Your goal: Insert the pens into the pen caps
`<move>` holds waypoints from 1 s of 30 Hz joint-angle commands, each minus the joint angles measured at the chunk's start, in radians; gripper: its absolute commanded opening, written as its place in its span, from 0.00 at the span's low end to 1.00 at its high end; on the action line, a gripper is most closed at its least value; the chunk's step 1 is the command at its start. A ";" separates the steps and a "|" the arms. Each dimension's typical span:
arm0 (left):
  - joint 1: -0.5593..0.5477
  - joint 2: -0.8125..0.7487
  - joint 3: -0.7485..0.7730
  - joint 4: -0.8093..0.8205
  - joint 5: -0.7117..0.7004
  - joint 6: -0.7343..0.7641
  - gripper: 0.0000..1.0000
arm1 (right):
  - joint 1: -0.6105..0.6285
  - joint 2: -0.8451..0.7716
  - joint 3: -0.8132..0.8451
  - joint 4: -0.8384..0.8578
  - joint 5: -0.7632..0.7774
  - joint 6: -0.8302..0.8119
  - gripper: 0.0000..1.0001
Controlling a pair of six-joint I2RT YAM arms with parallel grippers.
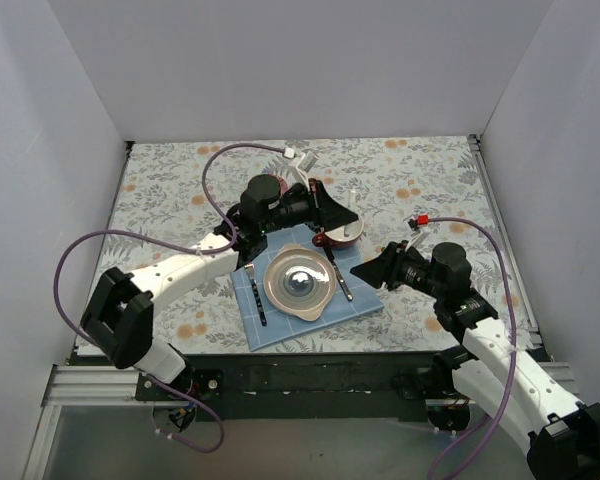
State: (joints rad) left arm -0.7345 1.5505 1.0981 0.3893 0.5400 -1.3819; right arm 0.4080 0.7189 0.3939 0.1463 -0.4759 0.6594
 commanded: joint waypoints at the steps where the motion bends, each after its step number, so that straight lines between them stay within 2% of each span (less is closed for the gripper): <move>1: 0.010 -0.185 0.006 -0.219 -0.227 0.141 0.00 | 0.005 -0.007 0.049 -0.117 0.075 -0.058 0.55; 6: 0.017 -0.332 -0.023 -0.479 -0.347 0.314 0.00 | 0.003 0.063 0.158 -0.290 0.337 -0.067 0.55; 9: 0.017 -0.394 -0.072 -0.552 -0.400 0.386 0.00 | 0.000 0.128 0.220 -0.367 0.500 -0.076 0.54; 16: 0.018 -0.590 -0.248 -0.552 -0.492 0.490 0.00 | -0.012 0.273 0.330 -0.517 0.824 -0.029 0.54; 20: 0.018 -0.648 -0.323 -0.540 -0.489 0.492 0.00 | -0.043 0.355 0.387 -0.551 0.878 -0.032 0.53; 23: 0.018 -0.655 -0.317 -0.547 -0.524 0.475 0.00 | -0.080 0.402 0.419 -0.600 0.916 -0.003 0.53; 25: 0.018 -0.673 -0.326 -0.552 -0.639 0.478 0.00 | -0.101 0.427 0.439 -0.620 0.909 0.011 0.53; 30: 0.017 -0.739 -0.354 -0.537 -0.752 0.491 0.00 | -0.169 0.456 0.461 -0.646 0.833 -0.021 0.52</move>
State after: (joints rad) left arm -0.7216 0.8757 0.7670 -0.1642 -0.0788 -0.9184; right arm 0.2768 1.1633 0.8028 -0.4599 0.3668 0.6495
